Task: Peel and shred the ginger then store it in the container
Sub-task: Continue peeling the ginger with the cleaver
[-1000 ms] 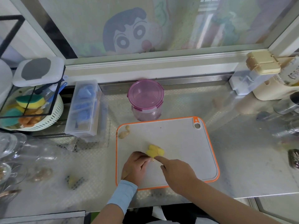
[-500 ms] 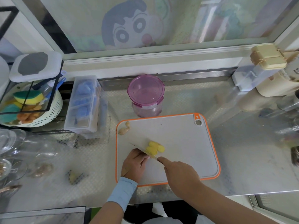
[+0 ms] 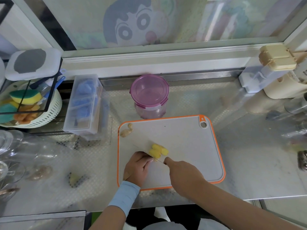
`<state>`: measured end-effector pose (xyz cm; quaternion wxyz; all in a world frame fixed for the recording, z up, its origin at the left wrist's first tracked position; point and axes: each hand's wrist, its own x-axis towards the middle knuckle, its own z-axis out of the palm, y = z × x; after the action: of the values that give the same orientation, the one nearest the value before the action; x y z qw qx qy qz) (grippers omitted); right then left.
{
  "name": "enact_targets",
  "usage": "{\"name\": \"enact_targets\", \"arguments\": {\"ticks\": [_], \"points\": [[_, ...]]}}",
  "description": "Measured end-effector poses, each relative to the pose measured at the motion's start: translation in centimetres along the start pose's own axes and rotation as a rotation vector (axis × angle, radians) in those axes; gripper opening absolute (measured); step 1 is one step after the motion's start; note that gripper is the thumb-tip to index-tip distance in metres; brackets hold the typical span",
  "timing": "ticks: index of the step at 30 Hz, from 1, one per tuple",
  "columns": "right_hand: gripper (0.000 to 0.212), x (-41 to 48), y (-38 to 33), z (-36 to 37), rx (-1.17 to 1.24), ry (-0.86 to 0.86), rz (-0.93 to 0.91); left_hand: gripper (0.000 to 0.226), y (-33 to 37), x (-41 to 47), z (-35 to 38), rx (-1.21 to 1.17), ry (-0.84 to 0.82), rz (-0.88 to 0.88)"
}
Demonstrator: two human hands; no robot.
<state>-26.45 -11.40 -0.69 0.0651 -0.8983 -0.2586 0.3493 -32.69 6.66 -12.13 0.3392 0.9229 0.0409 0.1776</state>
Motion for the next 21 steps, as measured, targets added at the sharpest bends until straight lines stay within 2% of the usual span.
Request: {"name": "enact_targets", "arguments": {"ticks": [12, 21], "points": [[0.043, 0.19, -0.11, 0.16, 0.017, -0.003, 0.003, 0.013, -0.15, 0.10, -0.04, 0.005, -0.006, 0.002], [0.048, 1.02, 0.12, 0.41, 0.050, -0.032, 0.001, 0.016, -0.21, 0.26, -0.01, 0.011, 0.015, 0.018]]}}
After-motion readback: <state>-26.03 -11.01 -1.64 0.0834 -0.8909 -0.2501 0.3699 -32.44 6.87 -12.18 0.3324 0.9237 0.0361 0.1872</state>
